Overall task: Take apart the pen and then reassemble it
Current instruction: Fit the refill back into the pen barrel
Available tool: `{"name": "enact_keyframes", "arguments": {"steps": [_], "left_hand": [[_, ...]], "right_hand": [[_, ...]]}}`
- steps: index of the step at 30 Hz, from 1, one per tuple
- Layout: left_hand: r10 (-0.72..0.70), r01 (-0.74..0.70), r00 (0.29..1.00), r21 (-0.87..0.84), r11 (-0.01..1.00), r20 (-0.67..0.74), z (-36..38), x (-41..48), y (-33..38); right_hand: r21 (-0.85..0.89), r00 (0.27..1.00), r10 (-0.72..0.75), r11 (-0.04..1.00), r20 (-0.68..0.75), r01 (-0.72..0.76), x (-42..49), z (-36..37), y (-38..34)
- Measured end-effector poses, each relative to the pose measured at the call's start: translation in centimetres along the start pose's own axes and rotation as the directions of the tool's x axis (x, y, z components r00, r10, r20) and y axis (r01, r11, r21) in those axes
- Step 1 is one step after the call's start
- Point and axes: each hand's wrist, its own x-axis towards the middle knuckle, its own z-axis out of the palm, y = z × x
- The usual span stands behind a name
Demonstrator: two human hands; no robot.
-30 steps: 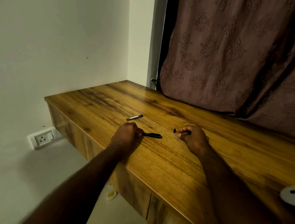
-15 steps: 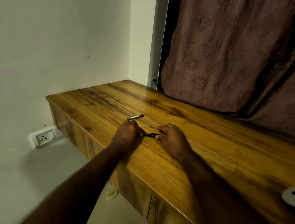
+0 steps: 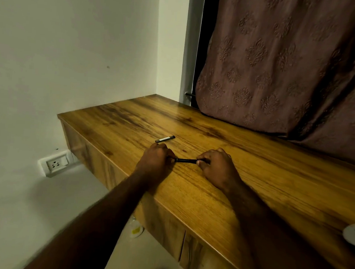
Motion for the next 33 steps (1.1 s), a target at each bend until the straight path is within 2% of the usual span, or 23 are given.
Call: {"name": "enact_keyframes", "arguments": {"steps": [4,15,22,24,26,28,30,32,33], "left_hand": [[0.039,-0.038,0.999,0.022,0.999,-0.02,0.0,0.0,0.2],[-0.037,0.038,0.998,0.011,0.999,-0.051,0.3,0.0,-0.3],[-0.087,0.09,0.995,0.084,0.992,-0.041,0.2,0.1,-0.3],[-0.082,0.088,0.995,0.096,0.991,-0.062,0.2,0.0,-0.1],[-0.127,0.131,0.984,0.028,0.991,-0.123,0.1,0.0,0.3],[-0.293,0.255,0.934,-0.192,0.948,-0.203,-0.4,0.3,0.2],[-0.513,0.399,0.826,-0.399,0.825,-0.234,-1.3,0.6,-0.6],[-0.666,0.505,0.721,-0.513,0.695,-0.192,-1.9,0.9,-1.5],[-0.697,0.532,0.699,-0.535,0.657,-0.16,-2.0,1.2,-1.9]], "right_hand": [[0.001,1.0,0.029,1.0,0.005,-0.029,0.1,-0.1,0.2],[0.031,0.999,0.03,0.999,0.026,-0.031,0.3,0.1,-0.4],[0.019,0.999,0.033,0.999,0.042,-0.034,1.1,0.6,-1.1],[0.011,0.999,0.029,1.0,0.031,-0.029,0.9,0.6,-1.0],[0.026,1.0,0.014,1.0,-0.002,-0.014,0.7,0.5,-1.1],[0.046,0.999,-0.019,0.999,-0.043,0.021,0.4,0.4,-1.5],[0.05,0.995,-0.076,0.996,-0.071,0.079,0.1,0.4,-2.2],[0.052,0.988,-0.136,0.989,-0.077,0.14,-0.1,0.7,-3.1],[0.049,0.984,-0.163,0.985,-0.074,0.167,-0.2,1.0,-3.4]]}}
